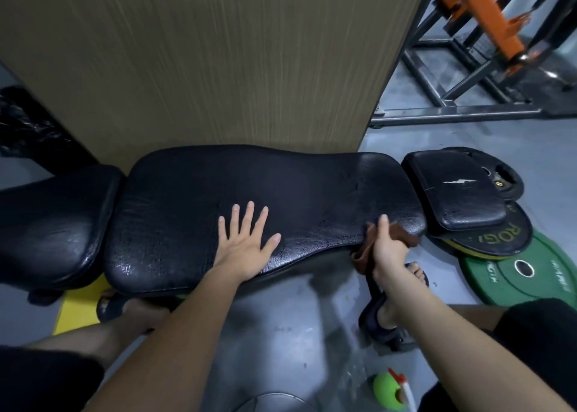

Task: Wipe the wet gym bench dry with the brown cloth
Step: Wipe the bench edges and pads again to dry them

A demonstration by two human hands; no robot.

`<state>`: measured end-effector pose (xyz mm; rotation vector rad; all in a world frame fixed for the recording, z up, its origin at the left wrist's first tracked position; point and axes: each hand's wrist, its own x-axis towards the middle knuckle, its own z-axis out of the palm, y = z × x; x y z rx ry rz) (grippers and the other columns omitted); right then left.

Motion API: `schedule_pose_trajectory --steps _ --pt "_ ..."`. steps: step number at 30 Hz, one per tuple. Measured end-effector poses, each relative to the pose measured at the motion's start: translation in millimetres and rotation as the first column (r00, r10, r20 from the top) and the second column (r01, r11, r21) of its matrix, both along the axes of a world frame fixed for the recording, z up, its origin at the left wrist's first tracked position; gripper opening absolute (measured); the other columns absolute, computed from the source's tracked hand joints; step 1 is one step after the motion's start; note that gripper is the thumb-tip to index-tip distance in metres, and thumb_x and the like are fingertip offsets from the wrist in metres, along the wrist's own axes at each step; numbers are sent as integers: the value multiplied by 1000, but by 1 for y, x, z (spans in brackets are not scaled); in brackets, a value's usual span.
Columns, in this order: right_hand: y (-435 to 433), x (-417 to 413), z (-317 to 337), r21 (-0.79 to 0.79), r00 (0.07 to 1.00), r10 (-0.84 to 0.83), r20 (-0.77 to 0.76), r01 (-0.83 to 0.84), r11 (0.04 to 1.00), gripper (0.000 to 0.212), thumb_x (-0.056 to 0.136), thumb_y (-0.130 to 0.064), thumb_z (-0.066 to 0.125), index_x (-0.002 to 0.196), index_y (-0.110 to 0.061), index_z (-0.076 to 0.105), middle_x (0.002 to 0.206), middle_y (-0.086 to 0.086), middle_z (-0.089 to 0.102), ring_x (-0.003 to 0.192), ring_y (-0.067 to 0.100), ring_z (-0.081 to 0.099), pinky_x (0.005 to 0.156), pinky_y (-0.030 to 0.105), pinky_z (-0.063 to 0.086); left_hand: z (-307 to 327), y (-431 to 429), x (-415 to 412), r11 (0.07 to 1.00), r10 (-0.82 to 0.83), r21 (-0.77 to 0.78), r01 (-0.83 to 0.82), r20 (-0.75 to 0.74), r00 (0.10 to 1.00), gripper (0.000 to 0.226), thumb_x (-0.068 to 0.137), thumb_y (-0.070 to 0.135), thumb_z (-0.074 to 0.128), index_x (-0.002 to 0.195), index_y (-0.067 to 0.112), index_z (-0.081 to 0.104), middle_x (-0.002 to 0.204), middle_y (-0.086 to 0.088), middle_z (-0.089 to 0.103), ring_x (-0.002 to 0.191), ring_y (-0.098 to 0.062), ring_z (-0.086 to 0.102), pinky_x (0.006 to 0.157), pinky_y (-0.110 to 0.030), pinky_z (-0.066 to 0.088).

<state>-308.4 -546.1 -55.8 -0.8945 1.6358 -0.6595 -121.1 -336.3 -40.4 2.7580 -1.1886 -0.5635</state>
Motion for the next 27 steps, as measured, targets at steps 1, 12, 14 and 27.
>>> schedule_pose_trajectory --steps 1,12,14,27 --pt "-13 -10 1 11 1000 -2 -30 2 1000 125 70 -86 62 151 4 31 151 18 48 136 37 52 118 45 37 0 0 0 1000 -2 4 2 1 1000 72 100 69 14 161 39 -12 168 7 -26 152 -22 -32 122 -51 -20" --pt "136 72 -1 199 927 347 146 -371 907 135 48 -96 56 142 1 45 133 14 65 115 29 67 107 41 51 12 33 -13 998 -16 -65 8 -117 993 57 107 55 17 161 46 1 169 11 -20 154 -11 -25 124 -43 -18" --pt "184 90 6 265 896 410 171 -443 857 121 68 -87 60 144 5 39 138 19 60 122 33 63 110 42 48 11 57 -14 989 -10 -145 -11 -140 990 52 109 50 19 160 48 11 170 13 -11 155 -7 -18 125 -37 -15" --pt "235 116 32 463 872 355 338 -482 744 117 49 -101 59 123 -10 60 116 12 72 93 32 73 74 55 61 57 159 -41 703 615 -350 -619 -139 776 61 101 65 22 98 18 61 106 -8 64 113 -33 58 81 -38 33"
